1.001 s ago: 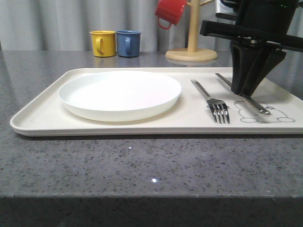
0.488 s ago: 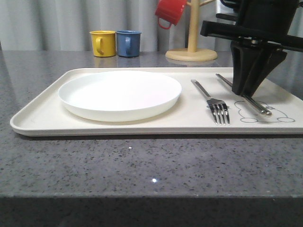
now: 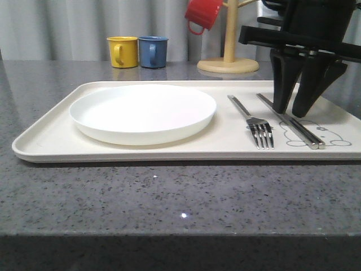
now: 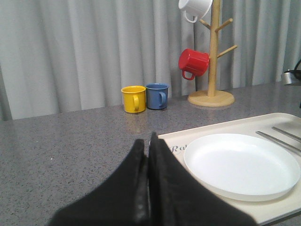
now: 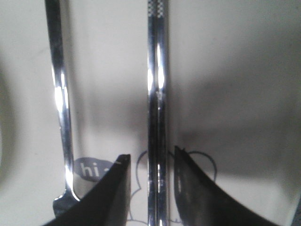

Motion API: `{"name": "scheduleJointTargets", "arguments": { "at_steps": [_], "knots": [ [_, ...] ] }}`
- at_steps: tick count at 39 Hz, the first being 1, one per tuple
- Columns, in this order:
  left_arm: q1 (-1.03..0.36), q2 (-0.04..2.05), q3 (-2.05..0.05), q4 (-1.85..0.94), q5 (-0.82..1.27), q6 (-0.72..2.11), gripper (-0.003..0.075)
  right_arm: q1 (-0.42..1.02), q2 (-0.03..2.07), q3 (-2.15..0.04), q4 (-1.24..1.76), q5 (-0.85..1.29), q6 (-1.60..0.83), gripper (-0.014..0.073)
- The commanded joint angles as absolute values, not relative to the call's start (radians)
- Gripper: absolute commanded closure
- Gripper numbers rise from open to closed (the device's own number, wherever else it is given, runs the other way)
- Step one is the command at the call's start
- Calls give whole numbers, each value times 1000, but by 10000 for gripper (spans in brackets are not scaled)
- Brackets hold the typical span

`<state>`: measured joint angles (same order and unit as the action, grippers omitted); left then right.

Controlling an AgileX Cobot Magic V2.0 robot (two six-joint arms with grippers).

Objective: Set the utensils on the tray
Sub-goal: 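Place the chopsticks on the tray beside the fork and release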

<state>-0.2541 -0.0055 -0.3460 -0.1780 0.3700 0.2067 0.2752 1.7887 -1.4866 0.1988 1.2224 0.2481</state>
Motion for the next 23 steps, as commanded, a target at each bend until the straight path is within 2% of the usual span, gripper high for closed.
{"name": "scheduleJointTargets", "arguments": {
  "at_steps": [1, 12, 23],
  "knots": [
    [-250, -26, -372, -192, 290, 199, 738, 276, 1743, -1529, 198, 1255, 245, 313],
    [-250, -26, -372, -192, 290, 199, 738, 240, 1723, -1698, -23, 1337, 236, 314],
    [-250, -26, -372, -192, 290, 199, 738, 48, 1653, -1689, -79, 1339, 89, 312]
  ]
}}
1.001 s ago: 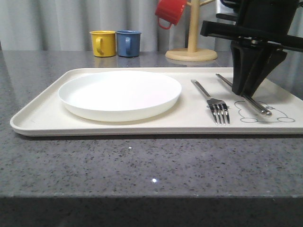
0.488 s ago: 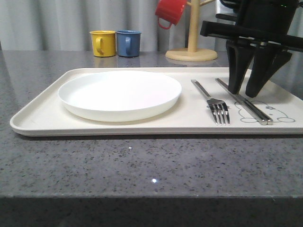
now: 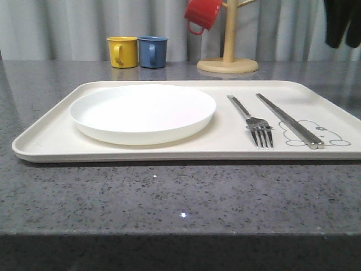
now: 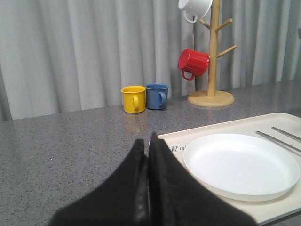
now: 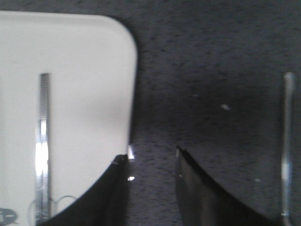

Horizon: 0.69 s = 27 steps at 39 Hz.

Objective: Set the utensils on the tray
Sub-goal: 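Move the right gripper to the spoon and grasp it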

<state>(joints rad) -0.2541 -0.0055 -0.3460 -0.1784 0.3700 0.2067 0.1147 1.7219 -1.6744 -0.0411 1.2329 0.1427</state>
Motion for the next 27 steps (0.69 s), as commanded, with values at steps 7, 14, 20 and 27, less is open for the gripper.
{"name": "scheduleJointTargets", "arguments": {
  "at_steps": [7, 14, 20, 27],
  "knots": [
    [-250, -26, -372, -192, 290, 199, 738, -100, 1651, -1634, -78, 1337, -8, 234],
    [-250, -26, -372, -192, 290, 199, 738, -177, 1710, -1616, -83, 1337, -24, 234],
    [-250, -26, -372, -192, 290, 199, 738, -190, 1754, -1616, -82, 1337, -65, 235],
    [-250, -26, -372, -192, 290, 199, 738, -189, 1803, -1616, -74, 1323, -80, 235]
  ]
}}
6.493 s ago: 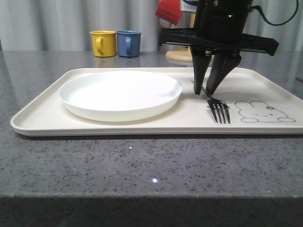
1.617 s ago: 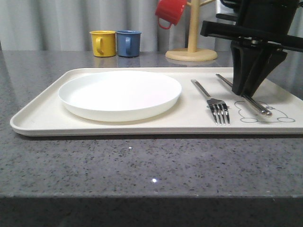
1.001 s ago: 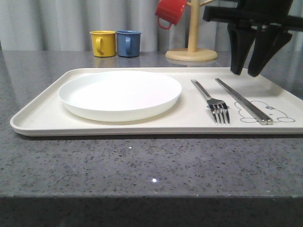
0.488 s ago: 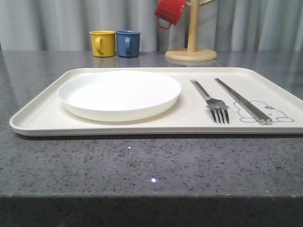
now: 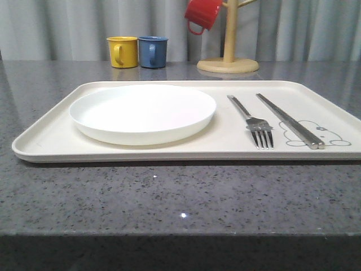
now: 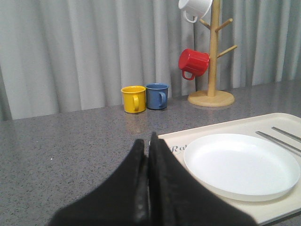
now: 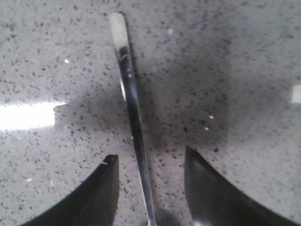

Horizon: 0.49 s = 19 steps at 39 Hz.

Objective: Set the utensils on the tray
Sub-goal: 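Move the right gripper to the spoon and grasp it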

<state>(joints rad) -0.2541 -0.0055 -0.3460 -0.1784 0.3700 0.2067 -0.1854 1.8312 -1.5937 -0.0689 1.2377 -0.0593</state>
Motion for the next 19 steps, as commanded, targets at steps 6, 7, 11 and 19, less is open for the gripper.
{"name": "scheduleJointTargets", "arguments": {
  "at_steps": [6, 7, 11, 19],
  "knots": [
    [-250, -26, -372, -192, 290, 199, 738, -189, 1845, -1616, -62, 1324, -80, 235],
    [-250, -26, -372, -192, 290, 199, 738, -189, 1848, -1616, -61, 1324, -80, 235],
    [-250, -26, -372, -192, 290, 199, 738, -189, 1860, -1616, -58, 1326, -80, 281],
    [-250, -26, -372, -192, 290, 199, 738, -189, 1865, -1616, -58, 1336, -80, 544]
  ]
}}
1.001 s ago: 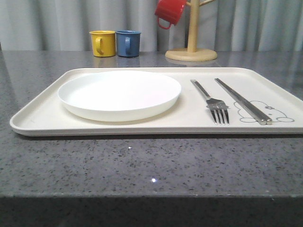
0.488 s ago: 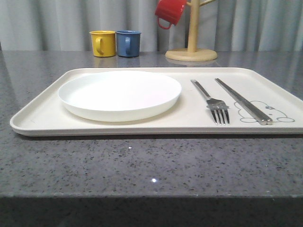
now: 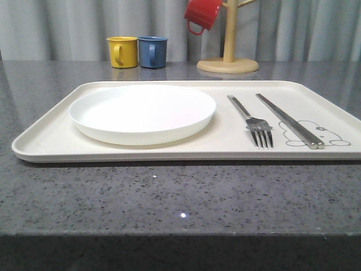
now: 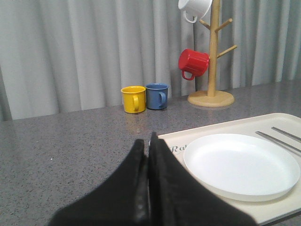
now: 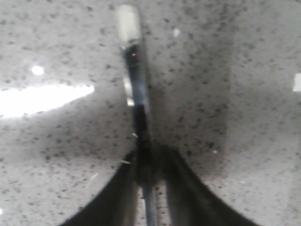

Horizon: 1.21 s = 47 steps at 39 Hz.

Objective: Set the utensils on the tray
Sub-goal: 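Move the right gripper to the spoon and grasp it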

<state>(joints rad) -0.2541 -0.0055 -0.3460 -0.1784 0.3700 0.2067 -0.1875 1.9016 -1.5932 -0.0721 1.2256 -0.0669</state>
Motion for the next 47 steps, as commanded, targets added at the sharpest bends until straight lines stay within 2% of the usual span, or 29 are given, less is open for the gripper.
{"name": "scheduleJointTargets", "arguments": {
  "at_steps": [1, 4, 6, 18, 31, 37, 47],
  "knots": [
    [-250, -26, -372, -192, 290, 199, 738, -189, 1862, -1616, -58, 1336, -80, 577],
    [-250, -26, -372, -192, 290, 199, 738, -189, 1852, -1618, -58, 1336, -80, 650],
    [-250, -26, -372, -192, 290, 199, 738, -189, 1842, -1619, -58, 1336, -80, 667],
    [-250, -26, -372, -192, 290, 199, 738, -174, 1688, -1619, 10, 1336, 0, 662],
    [-250, -26, -372, -192, 290, 199, 738, 61, 1587, -1619, 29, 1336, 108, 662],
    [-250, -26, -372, -192, 290, 199, 738, 163, 1624, -1619, 34, 1335, 151, 662],
    [-250, -26, -372, -192, 290, 199, 738, 229, 1736, -1619, 58, 1336, 186, 662]
  ]
}}
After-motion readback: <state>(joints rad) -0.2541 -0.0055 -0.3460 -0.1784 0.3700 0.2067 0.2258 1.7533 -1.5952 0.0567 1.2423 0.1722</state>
